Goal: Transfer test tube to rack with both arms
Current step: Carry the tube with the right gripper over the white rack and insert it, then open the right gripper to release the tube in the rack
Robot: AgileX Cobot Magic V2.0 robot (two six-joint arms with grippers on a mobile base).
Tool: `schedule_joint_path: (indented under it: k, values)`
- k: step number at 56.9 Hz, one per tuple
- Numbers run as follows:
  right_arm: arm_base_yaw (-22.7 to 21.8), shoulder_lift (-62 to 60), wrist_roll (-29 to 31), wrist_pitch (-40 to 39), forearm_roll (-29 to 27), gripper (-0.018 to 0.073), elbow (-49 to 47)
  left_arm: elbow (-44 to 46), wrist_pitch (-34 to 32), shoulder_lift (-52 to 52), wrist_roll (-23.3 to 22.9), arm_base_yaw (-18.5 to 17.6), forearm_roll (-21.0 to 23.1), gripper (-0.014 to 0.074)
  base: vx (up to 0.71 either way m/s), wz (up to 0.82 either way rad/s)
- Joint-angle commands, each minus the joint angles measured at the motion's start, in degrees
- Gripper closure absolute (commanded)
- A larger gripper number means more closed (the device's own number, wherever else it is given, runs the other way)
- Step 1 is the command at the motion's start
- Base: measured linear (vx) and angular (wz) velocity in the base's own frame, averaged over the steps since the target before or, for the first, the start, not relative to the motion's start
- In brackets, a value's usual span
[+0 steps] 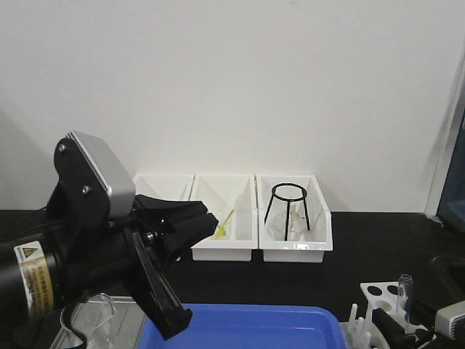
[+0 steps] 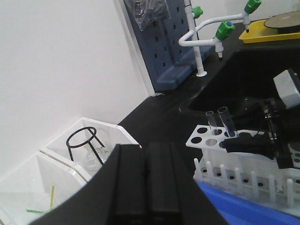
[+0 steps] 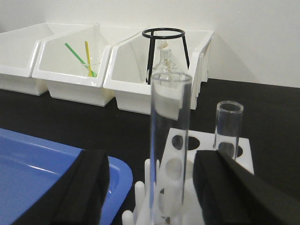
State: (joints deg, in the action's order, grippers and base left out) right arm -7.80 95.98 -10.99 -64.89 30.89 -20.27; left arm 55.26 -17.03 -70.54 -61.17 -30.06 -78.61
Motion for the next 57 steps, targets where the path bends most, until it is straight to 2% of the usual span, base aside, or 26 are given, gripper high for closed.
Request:
schedule_joint_path:
  k: [1, 6, 12, 15, 20, 22, 28, 32, 34, 36, 40, 44, 50, 57]
  values:
    - [-0.33, -5.1, -0.27, -8.5, -0.81, 0.0028, -0.72, 1.63, -0.9, 1.68, -0.64, -0.01, 1.98, 0.0605, 0.0, 0.0]
    - [-0.33, -9.84, -0.78, -7.63, -0.79, 0.0029, -0.72, 1.63, -0.9, 1.68, -2.81, -0.01, 1.98, 0.0605, 0.0, 0.0]
    - [-0.33, -17.34, -2.18, -5.14, -0.56, 0.0043, -0.72, 1.63, 0.25, 1.68, -9.19, -0.01, 1.42, 0.0605, 0.0, 0.0]
    - [-0.33, -21.72, -5.25, -2.84, -0.41, 0.0065, -0.72, 1.63, 1.36, 1.68, -11.84, -0.01, 0.09, 0.0605, 0.0, 0.0]
    - [-0.33, -29.01, -12.14, 2.13, 1.76, 0.014, -0.72, 1.63, 3.67, 1.68, -16.28, -0.01, -4.52, 0.0605, 0.0, 0.0]
    - [-0.33, -32.87, -14.78, 5.53, 3.79, 0.0187, -0.72, 1.63, 4.08, 1.68, -18.52, -0.01, -6.31, 0.0605, 0.0, 0.0]
    - [-0.33, -43.75, -20.65, 19.07, 11.87, 0.0408, -0.72, 1.63, 2.7, 1.68, -27.58, -0.01, -13.56, 0.0605, 0.0, 0.0]
    - [-0.28, -49.7, -27.93, 27.15, 19.86, 0.0552, -0.72, 1.58, -0.99, 1.68, -34.83, -0.01, -21.17, 0.0603, 0.0, 0.0]
    - [-0.04, -52.69, -32.44, 30.52, 23.9, 0.0573, -0.72, 1.58, -2.86, 1.68, -38.15, -0.01, -24.2, 0.0603, 0.0, 0.0]
    - [0.02, -55.43, -37.2, 32.94, 28.37, 0.0573, -0.72, 1.31, -4.24, 1.68, -39.9, -0.01, -24.13, 0.0601, 0.0, 0.0]
    - [0.02, -60.32, -47.0, 34.92, 37.57, 0.0573, -0.72, 0.47, -4.78, 1.68, -40.34, -0.01, -24.13, 0.06, 0.0, 0.0]
    - [0.02, -63.0, -52.34, 34.92, 45.09, 0.0571, -0.72, -0.1, -4.35, 1.68, -40.29, -0.01, -24.13, 0.0601, 0.0, 0.0]
    - [0.02, -64.23, -55.39, 34.86, 52.09, 0.057, -0.72, -0.37, -3.8, 1.68, -40.16, -0.01, -24.08, 0.0601, 0.0, 0.0]
    - [0.02, -64.17, -55.88, 34.61, 55.18, 0.057, -0.72, -0.37, -3.88, 1.68, -40.22, -0.01, -24.08, 0.0601, 0.0, 0.0]
